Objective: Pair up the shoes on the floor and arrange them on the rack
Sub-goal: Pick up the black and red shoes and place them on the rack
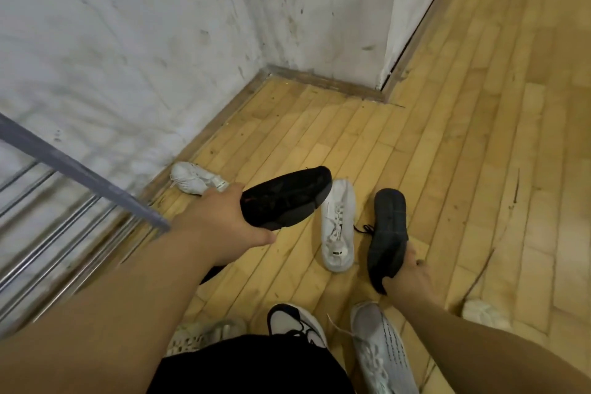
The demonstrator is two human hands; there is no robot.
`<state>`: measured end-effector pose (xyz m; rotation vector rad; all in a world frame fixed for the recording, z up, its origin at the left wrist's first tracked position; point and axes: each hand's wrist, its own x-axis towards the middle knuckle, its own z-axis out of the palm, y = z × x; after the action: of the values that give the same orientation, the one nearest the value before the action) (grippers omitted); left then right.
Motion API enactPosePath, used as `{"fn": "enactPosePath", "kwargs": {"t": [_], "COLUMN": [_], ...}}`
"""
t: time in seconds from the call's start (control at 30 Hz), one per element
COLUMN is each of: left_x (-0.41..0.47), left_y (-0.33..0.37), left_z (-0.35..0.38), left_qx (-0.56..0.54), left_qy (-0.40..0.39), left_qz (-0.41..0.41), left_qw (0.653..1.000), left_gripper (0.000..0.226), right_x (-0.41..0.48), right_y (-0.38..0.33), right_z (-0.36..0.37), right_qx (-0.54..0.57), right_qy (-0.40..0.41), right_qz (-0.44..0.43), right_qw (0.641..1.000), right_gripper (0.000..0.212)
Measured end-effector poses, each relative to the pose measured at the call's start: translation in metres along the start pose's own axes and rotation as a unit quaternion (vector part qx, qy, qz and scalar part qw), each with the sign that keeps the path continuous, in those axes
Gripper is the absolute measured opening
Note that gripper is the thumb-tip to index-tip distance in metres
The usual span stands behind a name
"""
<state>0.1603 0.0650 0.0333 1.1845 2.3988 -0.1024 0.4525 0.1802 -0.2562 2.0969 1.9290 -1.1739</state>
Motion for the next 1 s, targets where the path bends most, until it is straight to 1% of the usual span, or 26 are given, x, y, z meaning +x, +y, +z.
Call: {"fn": "enactPosePath", "kwargs": {"t": [0.07, 0.13, 0.17, 0.23, 0.33, 0.4, 0.47, 0.53, 0.6, 0.67, 0.73, 0.77, 0.87, 0.97, 1.0], "left_x": [0.001, 0.004, 0.004, 0.004, 0.004, 0.003, 0.003, 0.004, 0.006, 0.007, 0.009, 0.01, 0.011, 0.012, 0.011], "left_y": [0.001, 0.002, 0.003, 0.006, 0.006, 0.003, -0.002, -0.006, -0.009, -0.008, -0.005, -0.003, 0.003, 0.007, 0.007], "left_z": [-0.003, -0.006, -0.006, -0.006, -0.003, -0.002, 0.0, 0.001, 0.001, -0.001, -0.001, -0.001, 0.002, 0.002, 0.002], "left_qx": [-0.011, -0.029, -0.036, -0.046, -0.054, -0.054, -0.056, -0.055, -0.053, -0.059, -0.062, -0.062, -0.056, -0.037, -0.032], "left_qy": [0.0, 0.006, 0.007, 0.007, 0.009, 0.011, 0.012, 0.01, 0.009, 0.01, 0.013, 0.014, 0.011, -0.003, -0.004], "left_qz": [-0.005, -0.002, 0.0, 0.003, 0.01, 0.013, 0.012, 0.01, 0.009, 0.01, 0.014, 0.017, 0.017, 0.015, 0.018], "left_qw": [1.0, 1.0, 0.999, 0.999, 0.998, 0.998, 0.998, 0.998, 0.999, 0.998, 0.998, 0.998, 0.998, 0.999, 0.999], "left_gripper": [0.1, 0.103, 0.101, 0.091, 0.079, 0.076, 0.077, 0.08, 0.081, 0.081, 0.077, 0.076, 0.084, 0.1, 0.103], "right_x": [0.004, 0.01, 0.011, 0.009, 0.008, 0.008, 0.009, 0.007, 0.004, -0.005, -0.012, -0.014, -0.009, -0.015, -0.018], "right_y": [-0.005, -0.01, -0.013, -0.02, -0.027, -0.03, -0.033, -0.034, -0.034, -0.032, -0.026, -0.021, 0.01, 0.017, 0.017], "right_z": [0.0, 0.003, 0.005, 0.008, 0.019, 0.025, 0.028, 0.027, 0.022, 0.013, 0.003, 0.001, 0.004, 0.001, -0.002], "right_qx": [0.009, -0.008, -0.013, -0.031, -0.08, -0.097, -0.089, -0.051, 0.054, 0.213, 0.328, 0.343, 0.336, 0.276, 0.274], "right_qy": [-0.013, -0.033, -0.037, -0.047, -0.038, -0.005, 0.016, 0.024, 0.034, 0.052, 0.077, 0.099, 0.134, 0.146, 0.146], "right_qz": [0.001, 0.009, 0.017, 0.034, 0.046, 0.037, 0.034, 0.026, -0.019, -0.065, -0.028, 0.003, 0.076, 0.09, 0.097], "right_qw": [1.0, 0.999, 0.999, 0.998, 0.995, 0.995, 0.995, 0.998, 0.998, 0.974, 0.941, 0.934, 0.929, 0.946, 0.946], "right_gripper": [0.117, 0.126, 0.128, 0.131, 0.131, 0.127, 0.121, 0.118, 0.111, 0.092, 0.071, 0.065, 0.067, 0.061, 0.062]}}
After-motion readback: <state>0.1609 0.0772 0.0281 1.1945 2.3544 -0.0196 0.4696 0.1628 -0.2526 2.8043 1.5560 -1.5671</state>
